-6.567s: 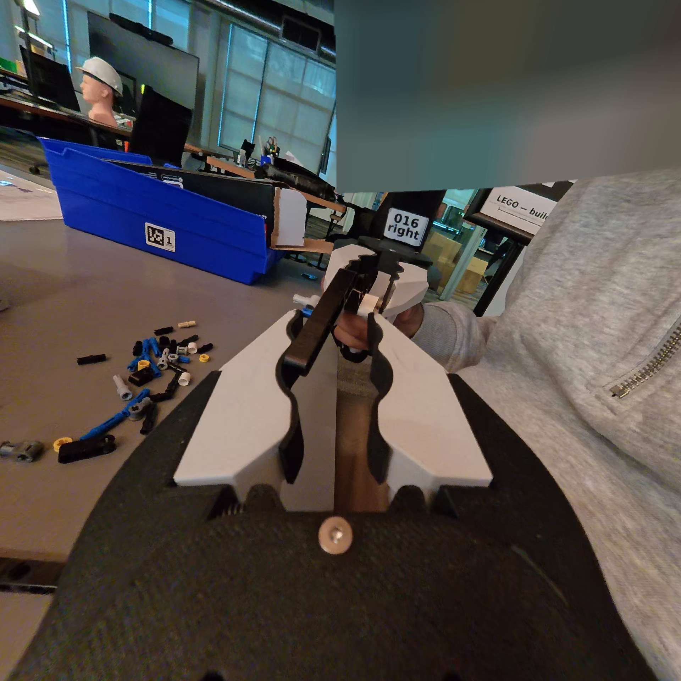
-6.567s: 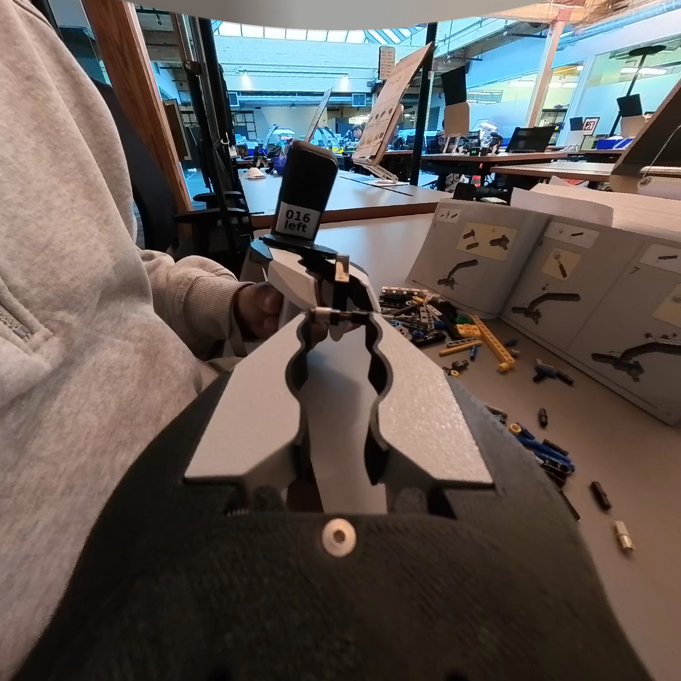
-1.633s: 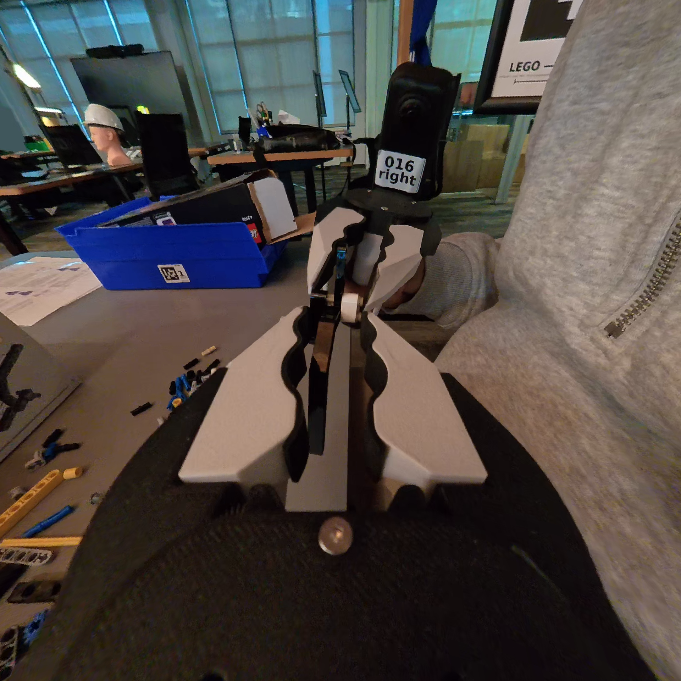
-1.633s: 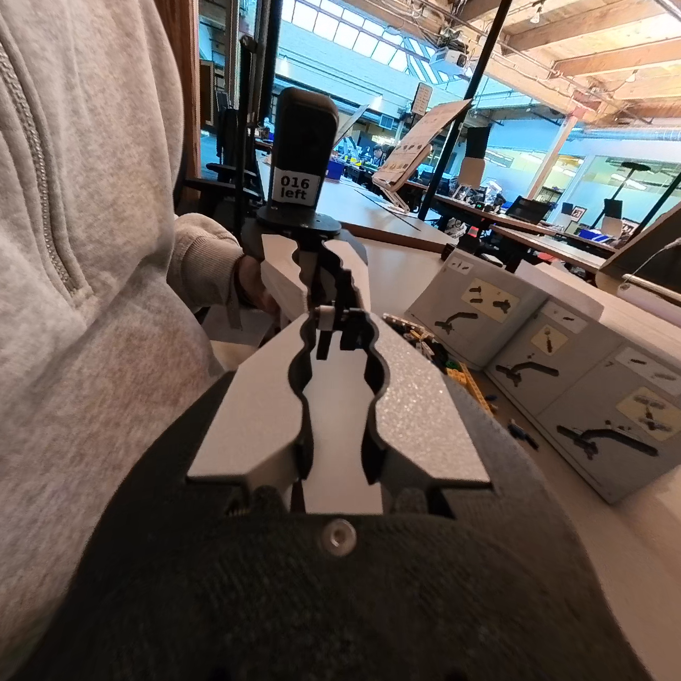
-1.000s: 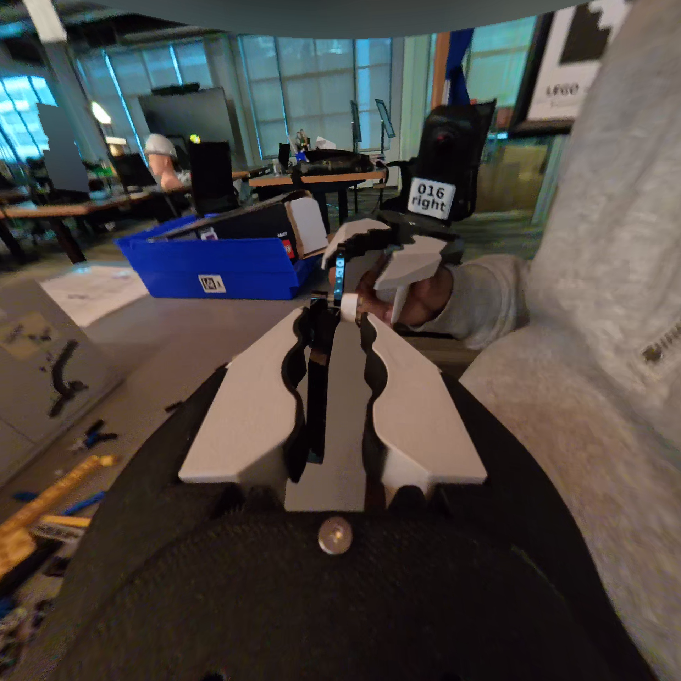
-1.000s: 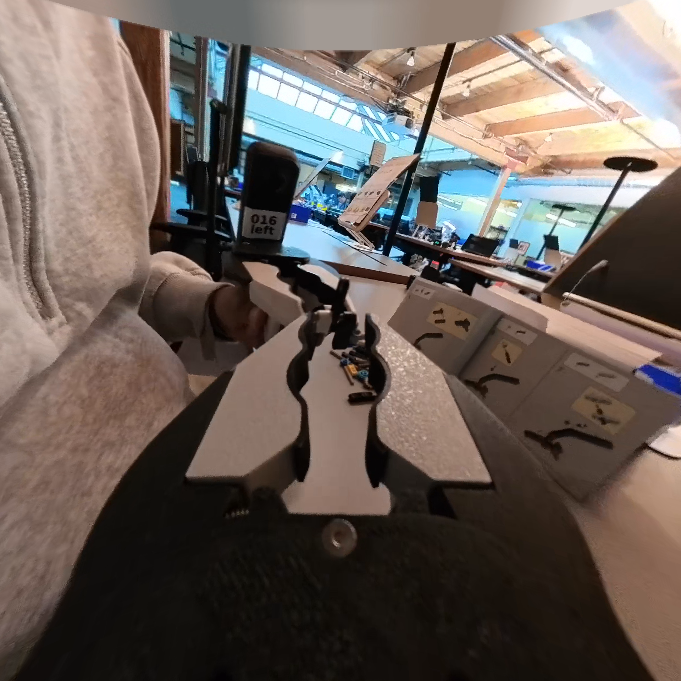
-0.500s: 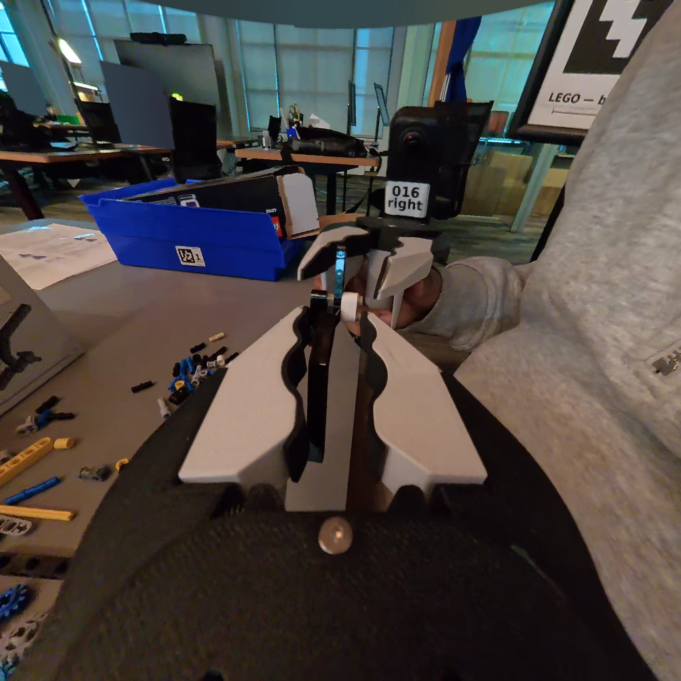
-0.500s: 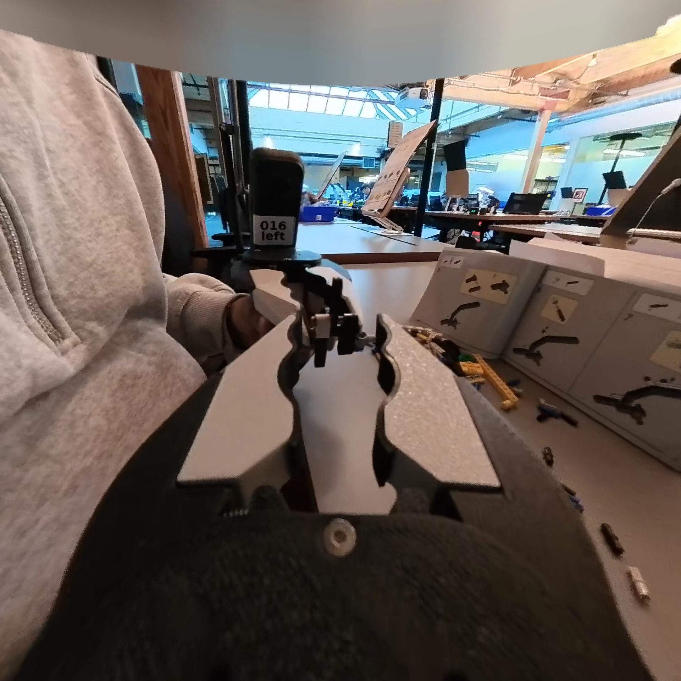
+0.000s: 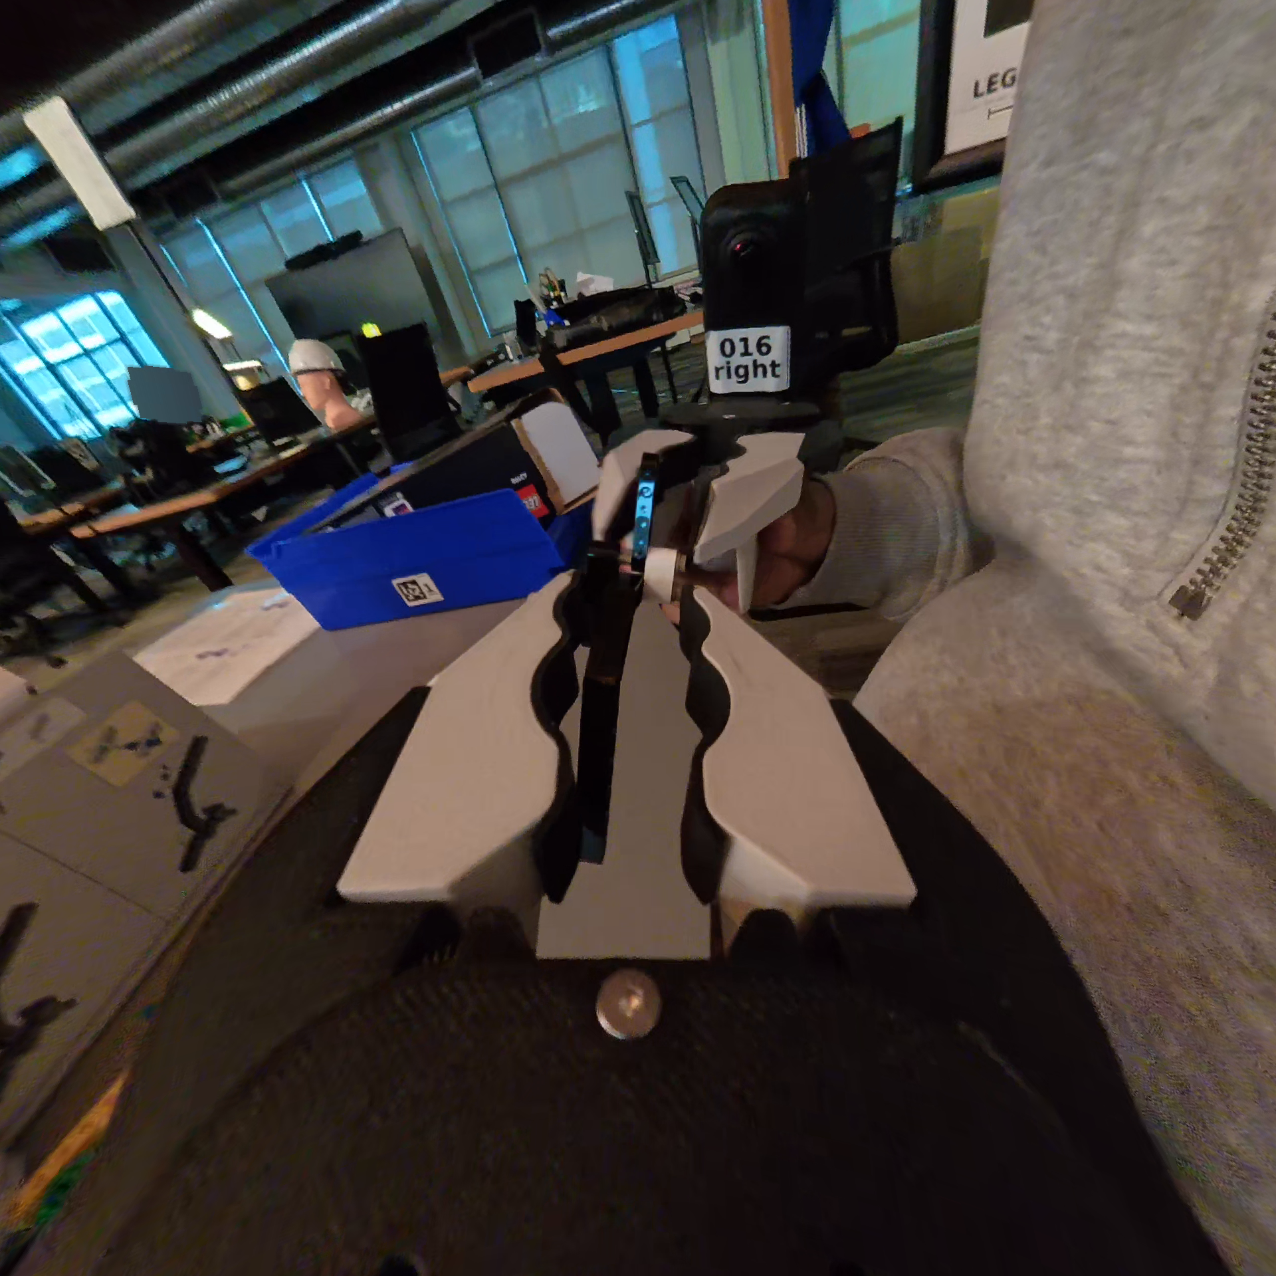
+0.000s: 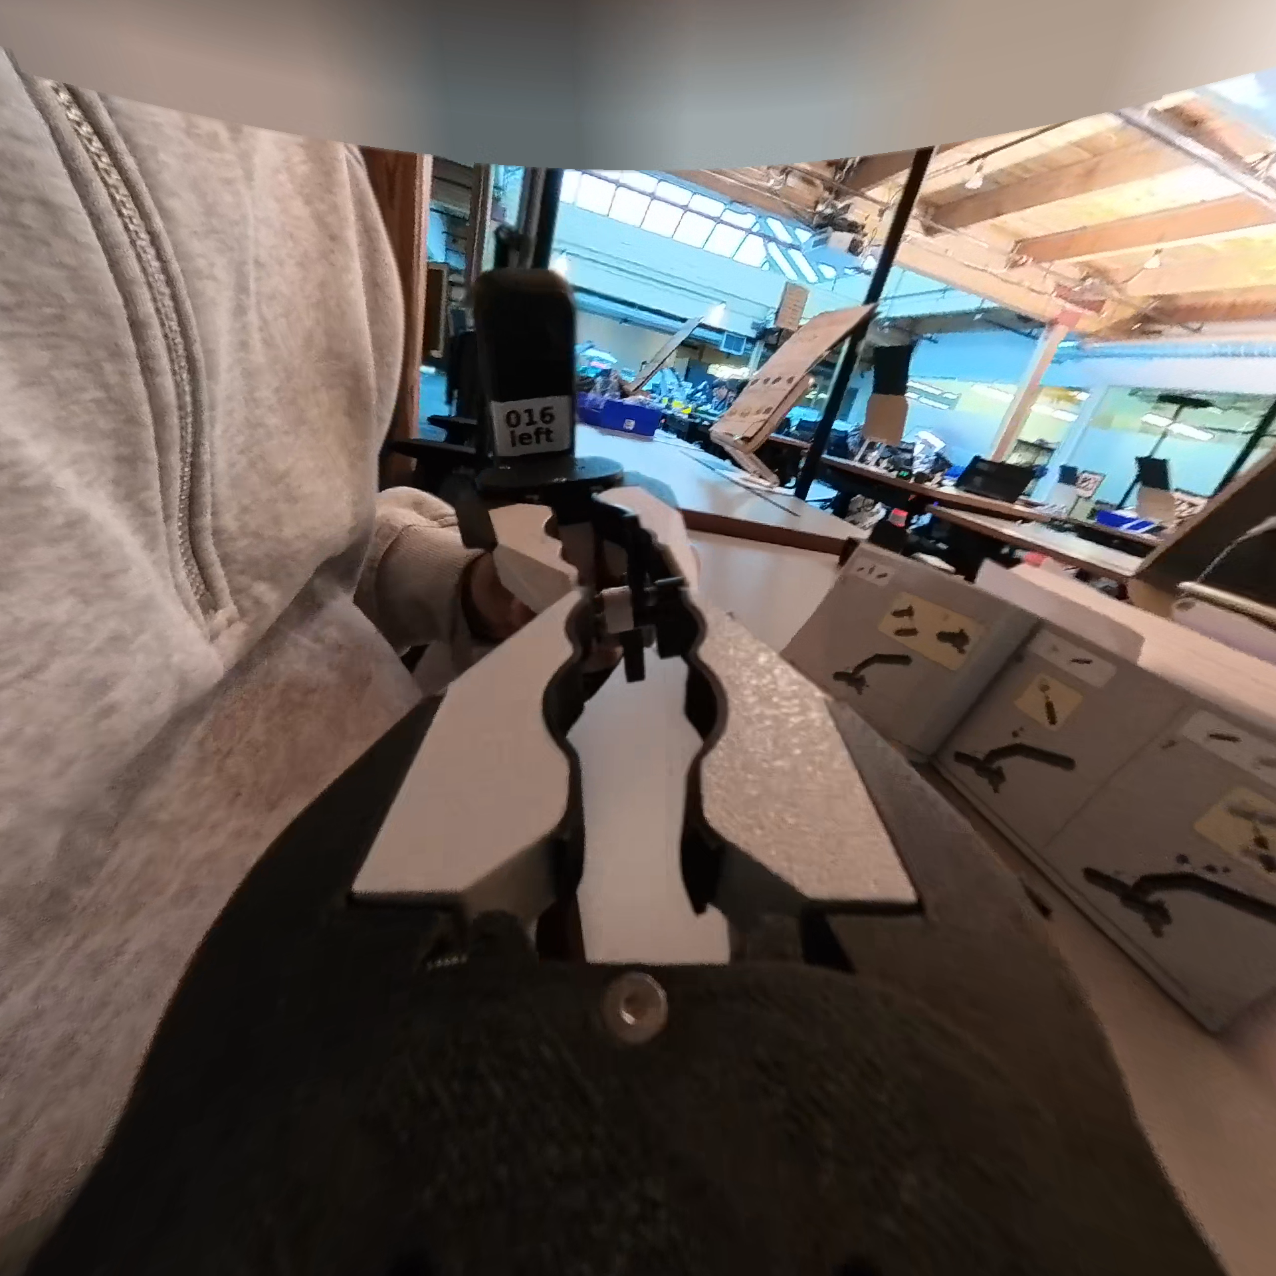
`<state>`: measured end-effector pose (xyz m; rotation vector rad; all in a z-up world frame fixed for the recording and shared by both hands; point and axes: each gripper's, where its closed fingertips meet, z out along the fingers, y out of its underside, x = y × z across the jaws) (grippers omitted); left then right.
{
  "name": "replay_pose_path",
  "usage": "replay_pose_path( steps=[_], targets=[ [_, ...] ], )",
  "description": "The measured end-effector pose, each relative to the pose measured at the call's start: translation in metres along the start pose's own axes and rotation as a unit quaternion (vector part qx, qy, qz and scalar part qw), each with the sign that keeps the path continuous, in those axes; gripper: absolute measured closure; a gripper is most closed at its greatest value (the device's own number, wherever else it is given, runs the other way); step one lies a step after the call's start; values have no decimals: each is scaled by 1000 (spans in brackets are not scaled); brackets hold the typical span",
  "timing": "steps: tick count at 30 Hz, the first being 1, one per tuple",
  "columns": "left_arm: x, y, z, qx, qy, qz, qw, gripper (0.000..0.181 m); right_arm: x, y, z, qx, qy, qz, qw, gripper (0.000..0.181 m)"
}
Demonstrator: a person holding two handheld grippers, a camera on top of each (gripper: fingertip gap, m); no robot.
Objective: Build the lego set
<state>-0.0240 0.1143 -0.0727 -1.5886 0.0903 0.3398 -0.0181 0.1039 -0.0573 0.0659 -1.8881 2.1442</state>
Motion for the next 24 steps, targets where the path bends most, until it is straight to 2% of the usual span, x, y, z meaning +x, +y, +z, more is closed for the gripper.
replay_pose_path(
  steps=[1,7,11,15,24],
  targets=[
    [0,-1,0,-1,-4,13,1000,155,1,-4,0,6,8,-5,1000,154],
    [9,-2,3,-7,-1,61,998,154,-3,-11,0,7,0,-17,1000,155],
    [9,-3,3,-5,1,60,998,154,-3,-7,0,0,-4,-15,1000,154],
    [10,-1,3,-9,7,54,998,154,-5,-6,0,-2,-10,-15,1000,164],
    [10,3,5,-12,15,17,1000,155,-2,-2,-1,-21,-10,3,1000,167]
  ],
)
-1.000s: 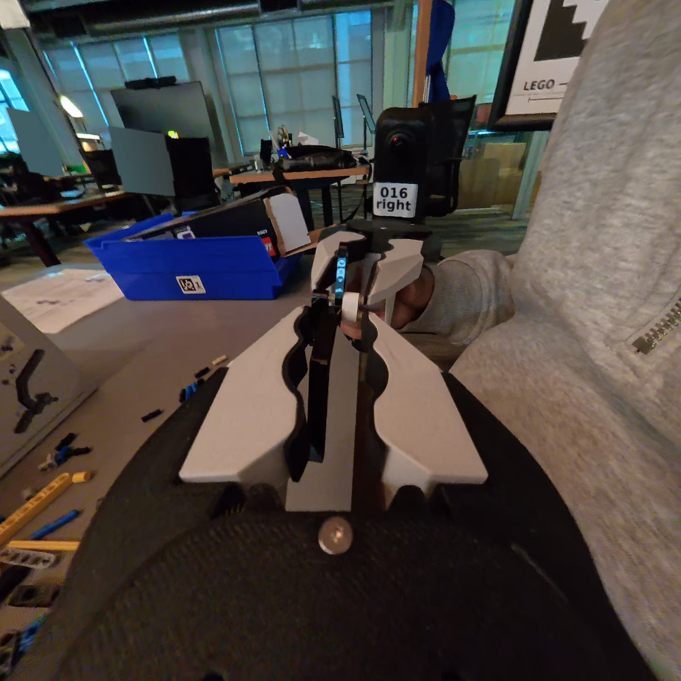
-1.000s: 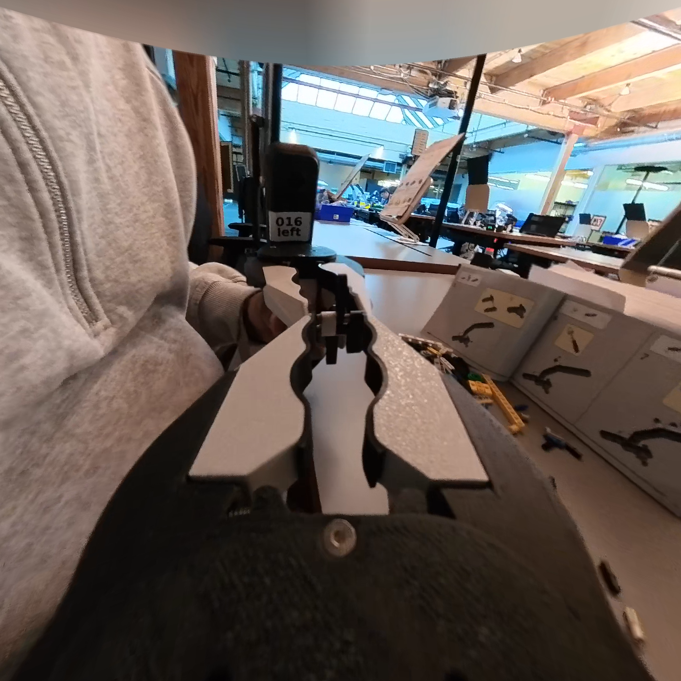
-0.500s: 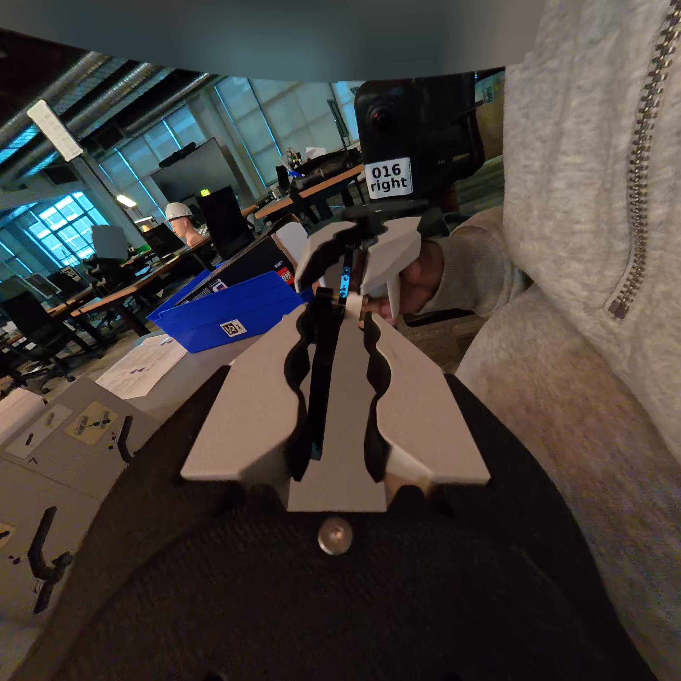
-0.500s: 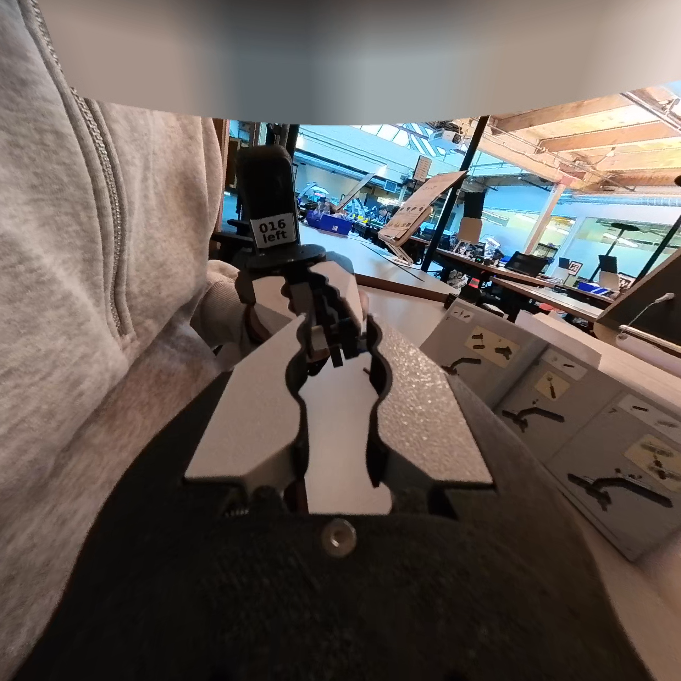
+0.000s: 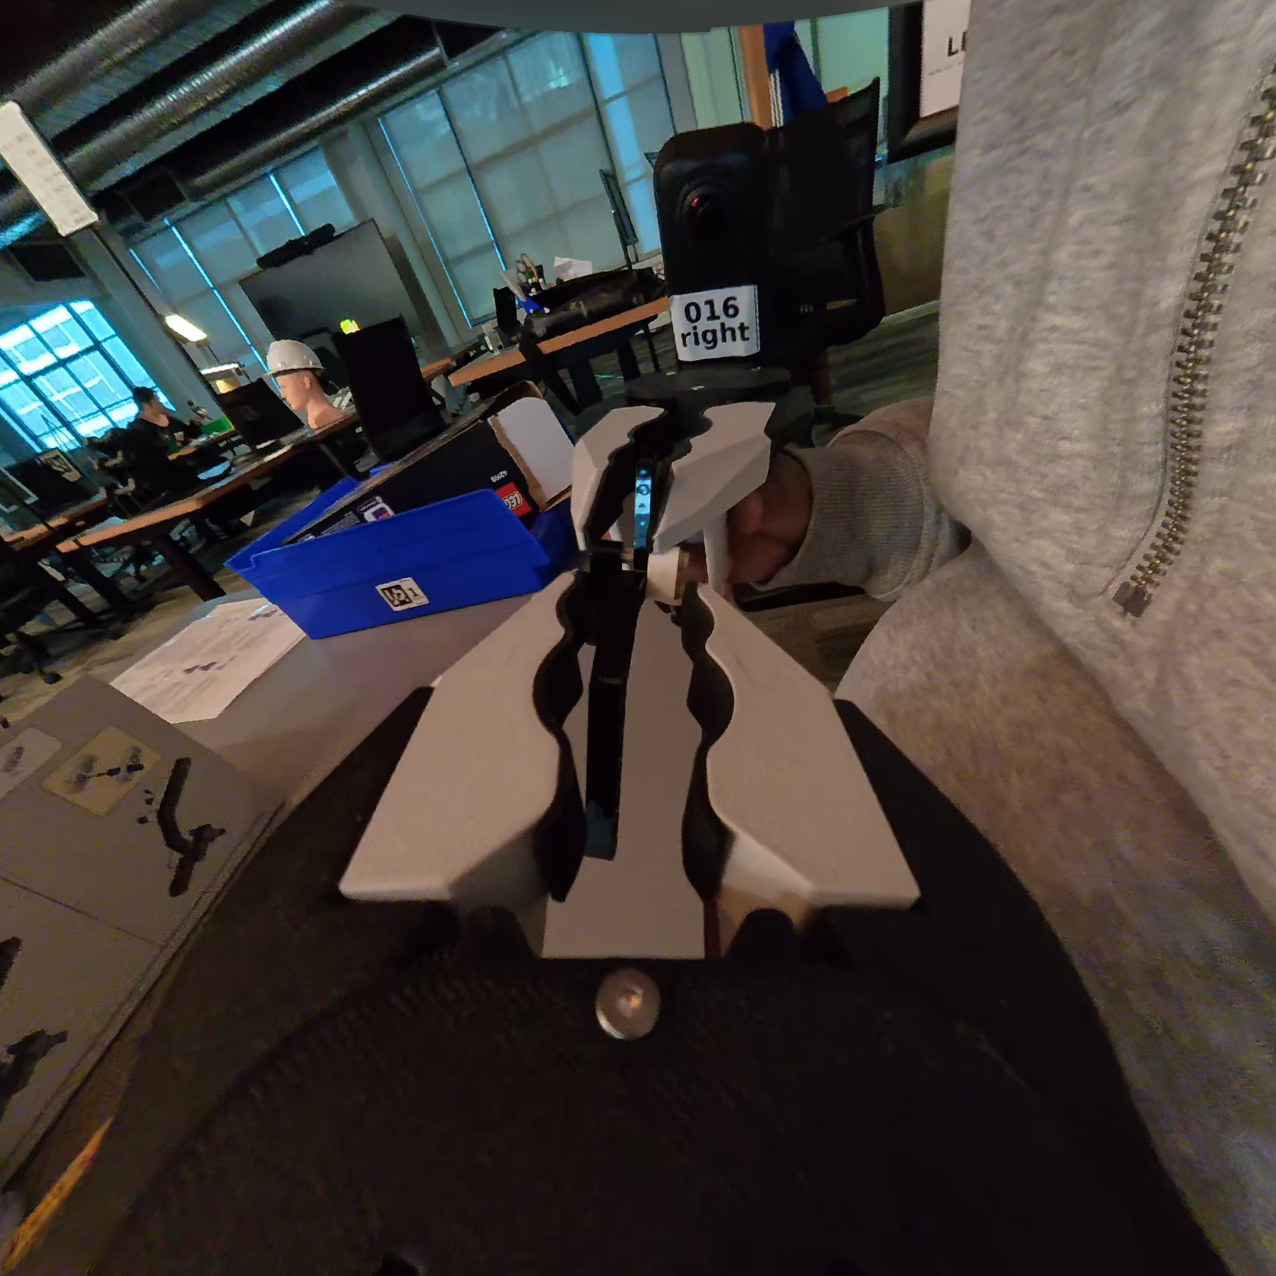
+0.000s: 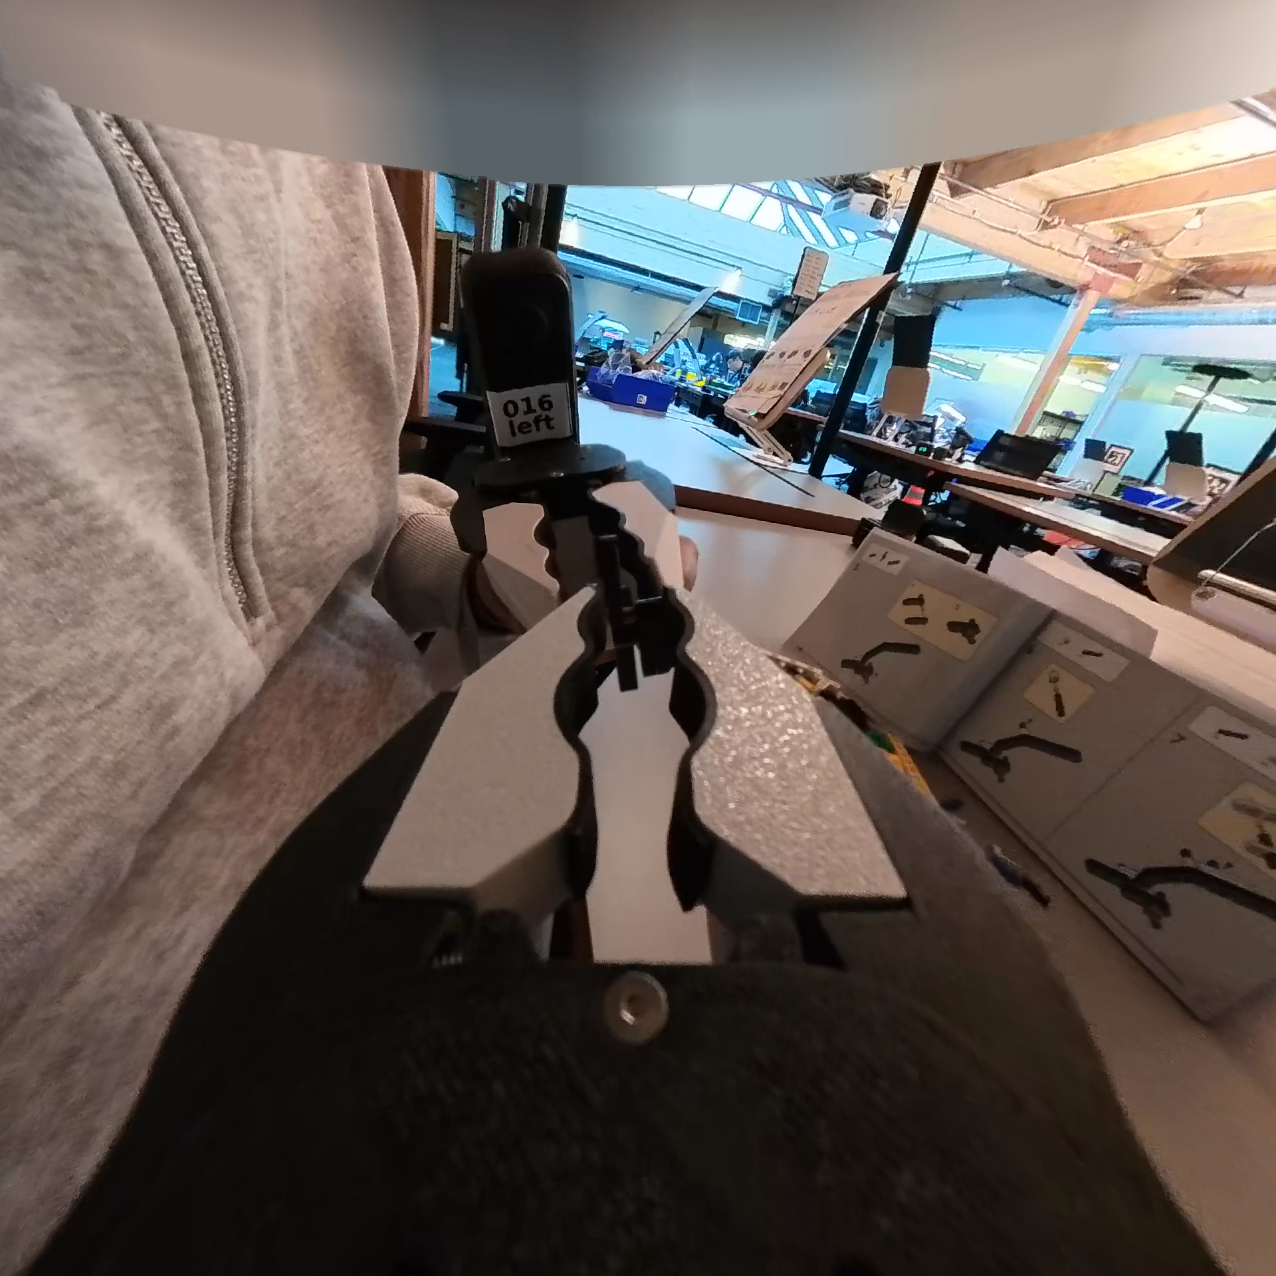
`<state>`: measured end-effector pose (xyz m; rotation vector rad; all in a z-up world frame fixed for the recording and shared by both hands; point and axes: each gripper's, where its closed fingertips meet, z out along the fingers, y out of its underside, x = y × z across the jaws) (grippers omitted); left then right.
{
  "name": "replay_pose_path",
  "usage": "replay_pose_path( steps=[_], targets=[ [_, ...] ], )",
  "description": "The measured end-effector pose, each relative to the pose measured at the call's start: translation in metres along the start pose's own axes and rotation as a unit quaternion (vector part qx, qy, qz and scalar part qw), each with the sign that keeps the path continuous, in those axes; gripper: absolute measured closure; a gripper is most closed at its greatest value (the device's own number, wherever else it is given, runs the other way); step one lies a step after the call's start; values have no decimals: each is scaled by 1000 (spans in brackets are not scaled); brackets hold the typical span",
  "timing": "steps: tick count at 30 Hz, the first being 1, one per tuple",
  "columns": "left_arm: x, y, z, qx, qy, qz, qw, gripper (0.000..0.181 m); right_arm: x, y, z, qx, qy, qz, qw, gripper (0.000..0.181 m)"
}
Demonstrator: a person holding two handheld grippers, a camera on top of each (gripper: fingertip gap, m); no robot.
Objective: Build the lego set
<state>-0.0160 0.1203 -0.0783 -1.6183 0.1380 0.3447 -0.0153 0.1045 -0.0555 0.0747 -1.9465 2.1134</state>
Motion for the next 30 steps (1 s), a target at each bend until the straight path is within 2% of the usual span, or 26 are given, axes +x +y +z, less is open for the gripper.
replay_pose_path(
  steps=[8,16,22,30],
  targets=[
    [-4,10,2,-14,2,-40,999,155,7,8,-1,8,11,18,1000,168],
    [-5,22,4,-38,5,-71,997,155,10,19,-1,-2,19,24,1000,151],
    [-6,32,7,-81,8,-123,989,156,8,31,0,-18,-2,51,999,153],
    [-7,31,6,-90,-4,-103,991,155,13,35,-3,-18,1,69,997,148]
  ],
)
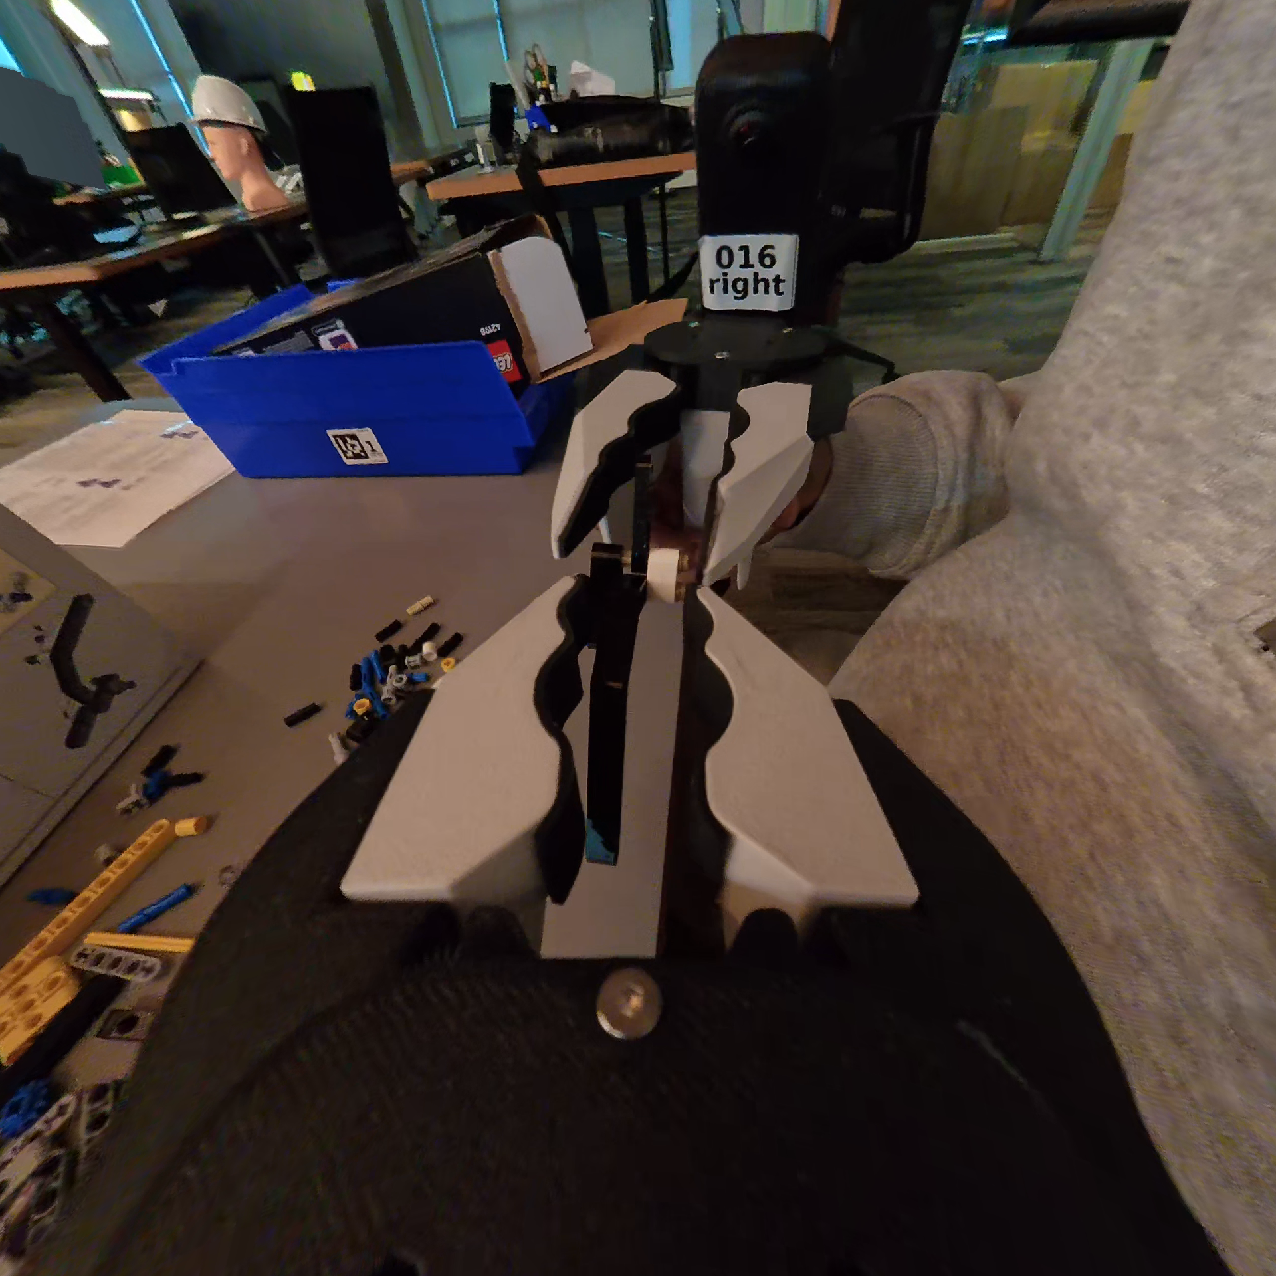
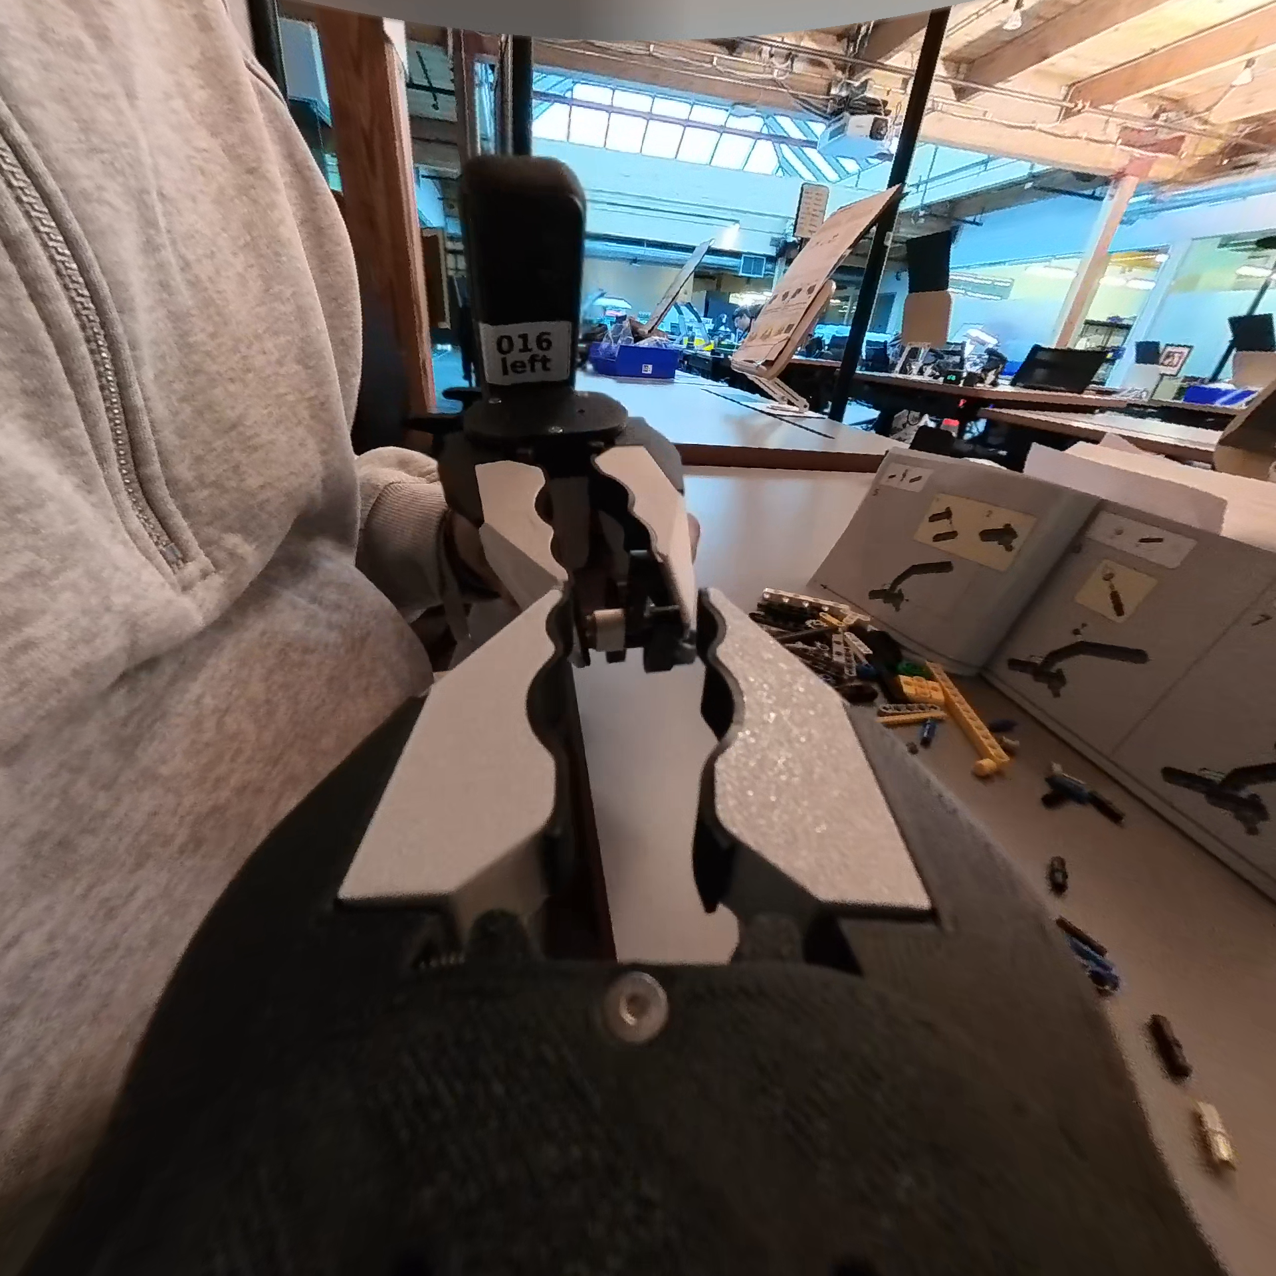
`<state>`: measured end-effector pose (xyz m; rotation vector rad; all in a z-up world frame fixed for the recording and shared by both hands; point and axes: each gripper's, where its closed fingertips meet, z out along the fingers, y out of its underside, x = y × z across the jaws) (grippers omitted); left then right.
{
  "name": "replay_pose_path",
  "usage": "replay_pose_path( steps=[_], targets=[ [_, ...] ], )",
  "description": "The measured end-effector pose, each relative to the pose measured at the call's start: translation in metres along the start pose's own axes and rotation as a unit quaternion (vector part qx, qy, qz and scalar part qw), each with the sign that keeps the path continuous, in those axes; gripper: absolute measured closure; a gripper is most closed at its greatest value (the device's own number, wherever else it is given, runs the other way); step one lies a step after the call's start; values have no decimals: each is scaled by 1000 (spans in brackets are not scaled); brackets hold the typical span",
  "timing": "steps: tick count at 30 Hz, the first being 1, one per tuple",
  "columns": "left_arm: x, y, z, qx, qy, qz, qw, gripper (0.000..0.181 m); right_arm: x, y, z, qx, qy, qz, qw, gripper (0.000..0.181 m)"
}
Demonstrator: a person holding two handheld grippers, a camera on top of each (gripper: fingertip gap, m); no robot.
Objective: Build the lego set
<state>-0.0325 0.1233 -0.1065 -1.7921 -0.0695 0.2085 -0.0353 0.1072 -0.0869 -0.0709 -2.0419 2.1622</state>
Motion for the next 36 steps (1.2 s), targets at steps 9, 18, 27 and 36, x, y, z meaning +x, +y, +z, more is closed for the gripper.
replay_pose_path(
  steps=[9,18,27,36],
  targets=[
    [1,-5,-1,-8,-12,31,999,155,-2,-2,-2,8,-14,1,1000,156],
    [1,-8,1,5,-15,34,999,154,2,-4,-3,12,-9,2,1000,156],
    [-7,-16,-6,67,-2,-28,997,129,8,-29,-16,108,-27,70,991,157],
    [5,-32,2,162,88,-195,963,135,5,-45,-17,179,-59,128,974,156]
  ],
)
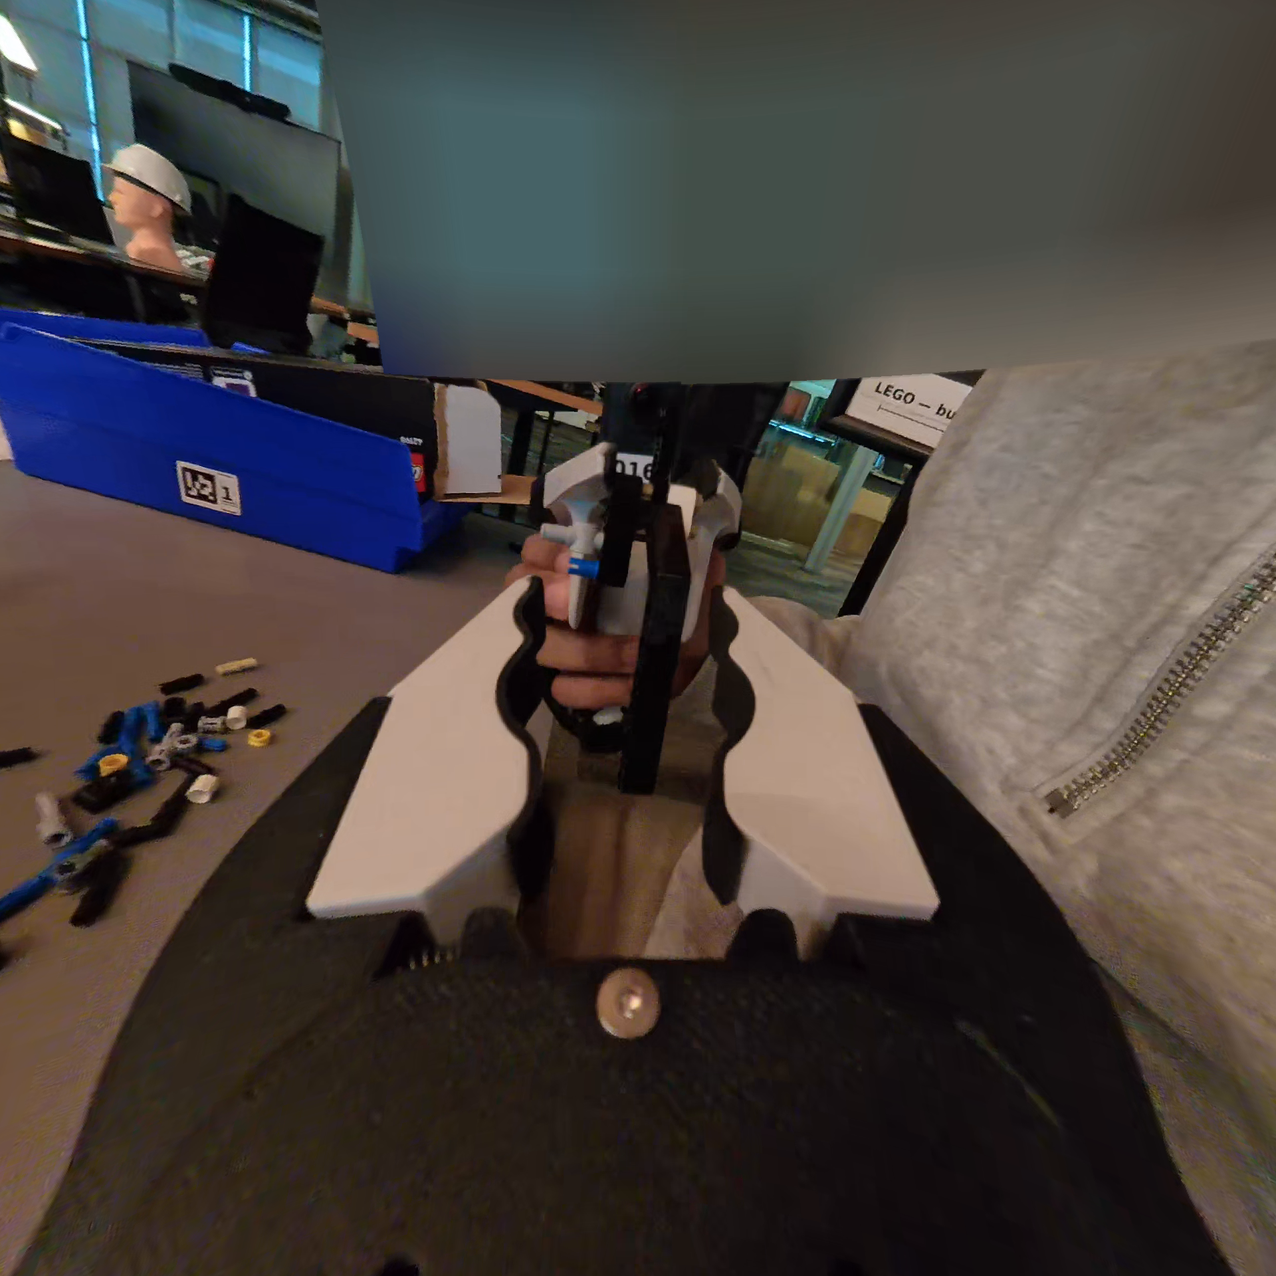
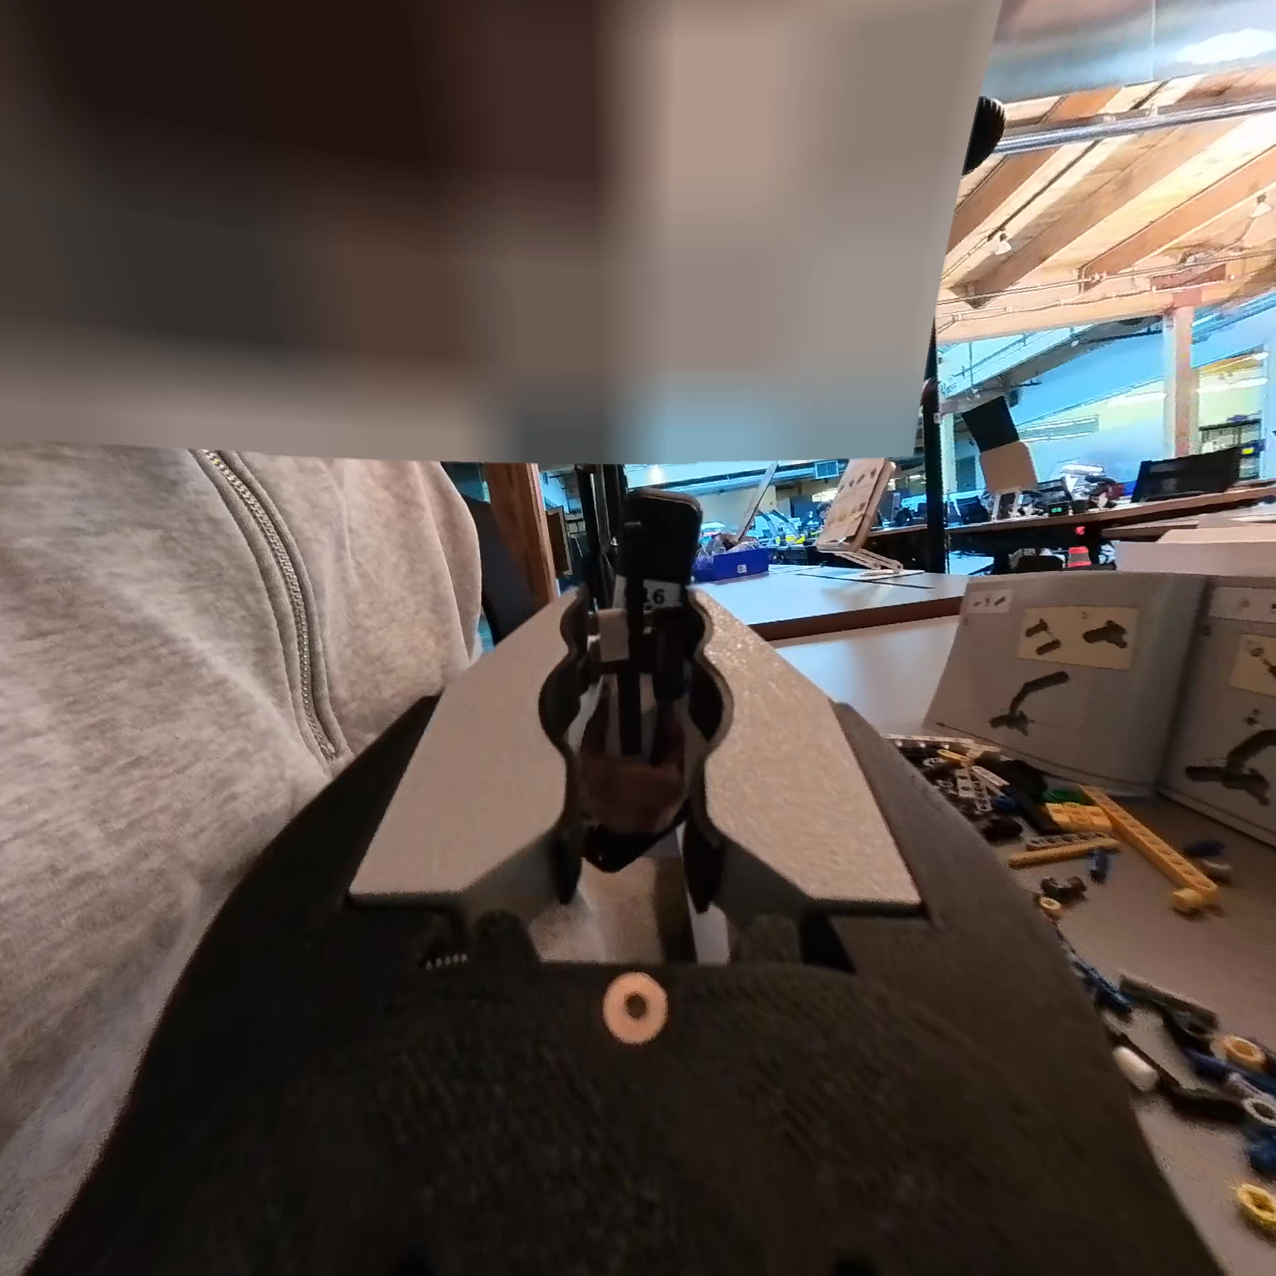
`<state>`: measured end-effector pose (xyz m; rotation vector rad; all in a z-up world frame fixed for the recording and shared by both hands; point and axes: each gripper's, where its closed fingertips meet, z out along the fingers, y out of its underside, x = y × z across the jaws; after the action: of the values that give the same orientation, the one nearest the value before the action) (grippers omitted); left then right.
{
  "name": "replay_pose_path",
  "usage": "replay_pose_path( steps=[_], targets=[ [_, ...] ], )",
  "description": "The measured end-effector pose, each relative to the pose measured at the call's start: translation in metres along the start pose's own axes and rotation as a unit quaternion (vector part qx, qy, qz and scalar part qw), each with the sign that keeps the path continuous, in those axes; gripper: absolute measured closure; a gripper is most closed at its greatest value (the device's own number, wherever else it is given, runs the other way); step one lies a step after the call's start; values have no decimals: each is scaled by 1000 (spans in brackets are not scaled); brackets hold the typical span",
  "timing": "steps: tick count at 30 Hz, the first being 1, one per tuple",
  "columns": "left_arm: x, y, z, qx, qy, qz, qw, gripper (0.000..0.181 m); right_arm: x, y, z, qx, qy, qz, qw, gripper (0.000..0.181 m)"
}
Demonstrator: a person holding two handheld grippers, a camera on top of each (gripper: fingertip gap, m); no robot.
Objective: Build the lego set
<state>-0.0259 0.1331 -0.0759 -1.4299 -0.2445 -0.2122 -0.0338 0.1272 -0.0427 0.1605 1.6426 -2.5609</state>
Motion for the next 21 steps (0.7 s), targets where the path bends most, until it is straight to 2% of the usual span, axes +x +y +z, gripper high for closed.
replay_pose_path(
  steps=[4,12,15,21],
  targets=[
    [2,1,2,0,4,1,1000,147,2,1,1,0,7,-5,1000,157],
    [0,-16,-10,49,17,-13,999,159,6,3,0,-5,14,-4,1000,156],
    [-5,-15,-11,46,6,-10,999,151,5,5,1,-9,12,-4,1000,156],
    [-9,5,0,-16,-25,22,999,131,4,7,3,-13,9,2,1000,157]
  ],
)
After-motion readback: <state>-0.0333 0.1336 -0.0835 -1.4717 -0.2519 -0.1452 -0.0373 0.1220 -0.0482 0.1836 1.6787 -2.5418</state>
